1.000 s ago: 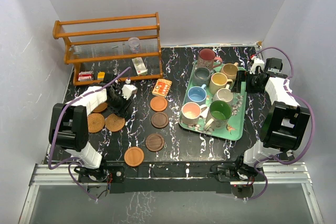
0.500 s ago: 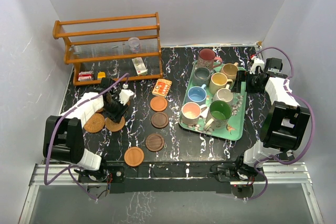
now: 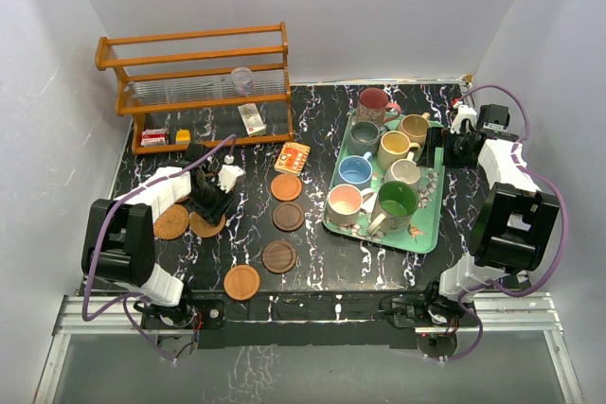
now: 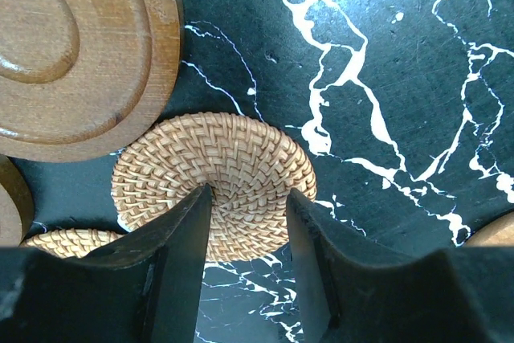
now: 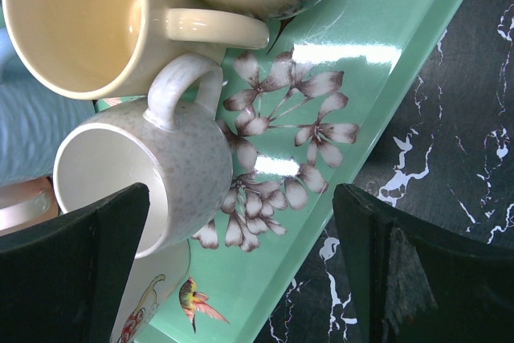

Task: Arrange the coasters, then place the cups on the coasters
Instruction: Move the coaster to the center of the board.

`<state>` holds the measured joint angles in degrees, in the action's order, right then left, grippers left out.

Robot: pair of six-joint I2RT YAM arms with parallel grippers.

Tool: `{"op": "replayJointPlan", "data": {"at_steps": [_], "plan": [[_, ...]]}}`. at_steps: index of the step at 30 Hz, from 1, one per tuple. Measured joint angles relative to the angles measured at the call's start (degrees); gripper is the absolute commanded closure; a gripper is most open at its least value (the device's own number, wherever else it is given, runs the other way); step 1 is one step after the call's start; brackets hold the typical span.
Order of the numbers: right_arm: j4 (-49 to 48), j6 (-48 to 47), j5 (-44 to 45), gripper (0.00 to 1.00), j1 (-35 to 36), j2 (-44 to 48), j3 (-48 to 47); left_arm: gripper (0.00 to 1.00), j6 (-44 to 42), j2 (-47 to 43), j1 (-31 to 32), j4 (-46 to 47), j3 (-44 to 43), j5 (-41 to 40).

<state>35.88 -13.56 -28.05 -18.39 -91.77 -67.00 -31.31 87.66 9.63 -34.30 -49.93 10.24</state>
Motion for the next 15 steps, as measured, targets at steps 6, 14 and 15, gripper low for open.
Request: {"op": "replayJointPlan", "data": {"at_steps": [6, 14, 15], "plan": [[0.0, 0.0, 0.0, 0.02, 0.0, 0.0, 0.0, 0.6, 0.85, 0.04, 0.55, 0.44, 0.07, -0.35], [0.0, 0.0, 0.0, 0.02, 0.0, 0.0, 0.0, 0.6, 1.84, 0.17, 1.09, 1.03, 0.04, -0.15], [0.0, 0.0, 0.0, 0.02, 0.0, 0.0, 0.0, 0.6, 1.9, 0.17, 1.09, 1.03, 0.04, -0.17]]}}
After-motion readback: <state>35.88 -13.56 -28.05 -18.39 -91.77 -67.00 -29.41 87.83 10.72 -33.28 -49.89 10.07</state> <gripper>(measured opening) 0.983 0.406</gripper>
